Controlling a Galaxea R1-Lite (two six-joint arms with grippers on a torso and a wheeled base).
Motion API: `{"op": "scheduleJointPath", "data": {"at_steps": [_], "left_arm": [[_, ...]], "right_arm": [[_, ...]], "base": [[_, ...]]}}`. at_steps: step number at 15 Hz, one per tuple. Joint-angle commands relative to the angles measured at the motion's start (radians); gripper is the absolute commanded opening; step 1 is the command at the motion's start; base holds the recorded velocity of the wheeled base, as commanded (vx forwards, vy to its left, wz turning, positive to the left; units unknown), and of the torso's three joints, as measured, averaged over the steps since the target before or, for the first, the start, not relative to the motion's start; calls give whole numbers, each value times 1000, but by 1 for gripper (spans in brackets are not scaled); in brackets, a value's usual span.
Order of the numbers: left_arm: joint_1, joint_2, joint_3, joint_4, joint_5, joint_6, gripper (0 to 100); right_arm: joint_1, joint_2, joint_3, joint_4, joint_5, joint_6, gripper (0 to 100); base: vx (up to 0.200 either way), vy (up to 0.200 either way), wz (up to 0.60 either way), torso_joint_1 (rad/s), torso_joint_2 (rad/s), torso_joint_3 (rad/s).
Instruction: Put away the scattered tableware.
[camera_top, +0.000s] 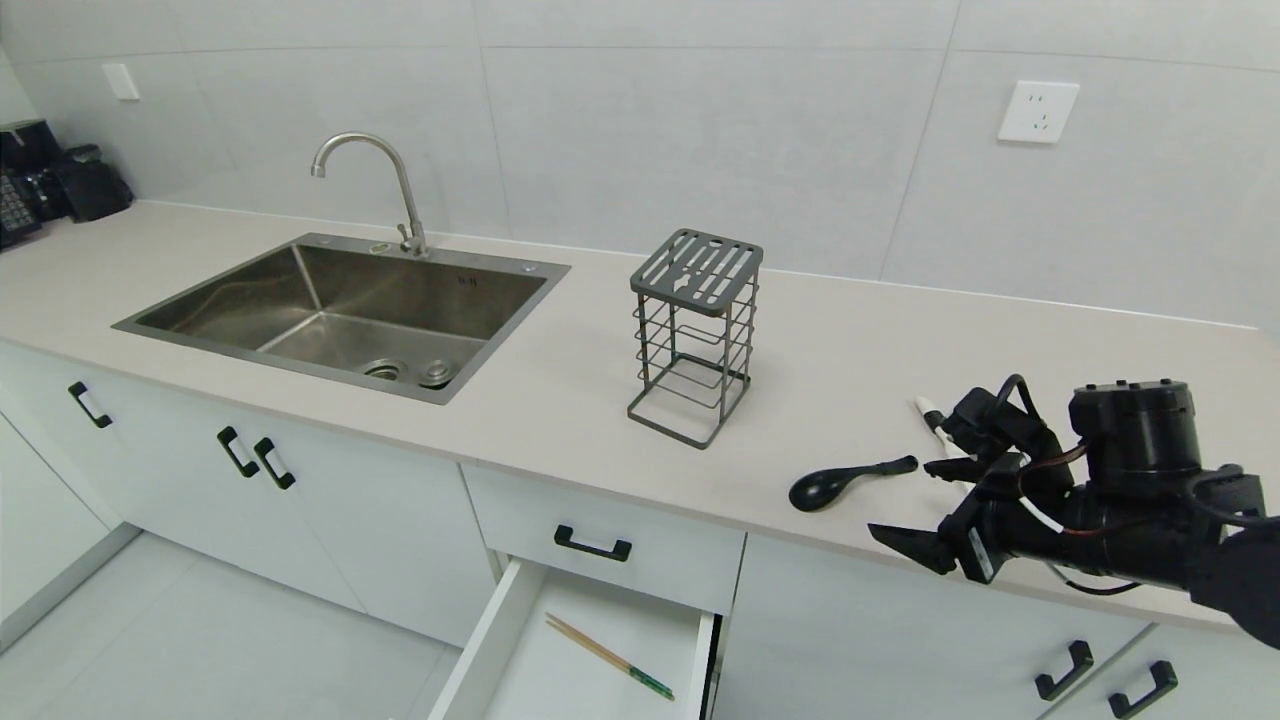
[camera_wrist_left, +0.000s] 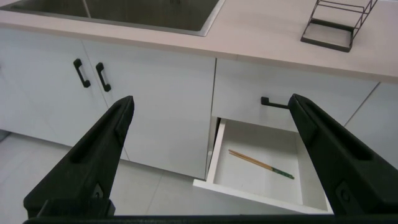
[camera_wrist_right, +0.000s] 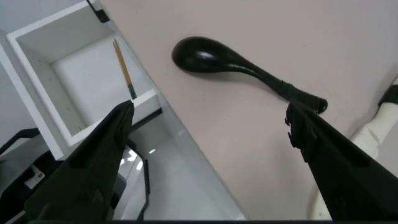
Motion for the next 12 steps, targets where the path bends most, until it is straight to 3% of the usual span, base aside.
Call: {"op": "scheduleJointPath", "data": {"at_steps": [1, 12], "left_arm": [[0, 1, 0, 0, 0, 0, 100], [0, 1, 0, -1, 0, 0, 100]], "right_arm": [[-7, 35, -5, -1, 1, -1, 100], [-19, 242, -171, -47, 59, -57, 100]], "base": [[0, 0, 0, 0, 0, 0], [0, 0, 0, 0, 0, 0]]}}
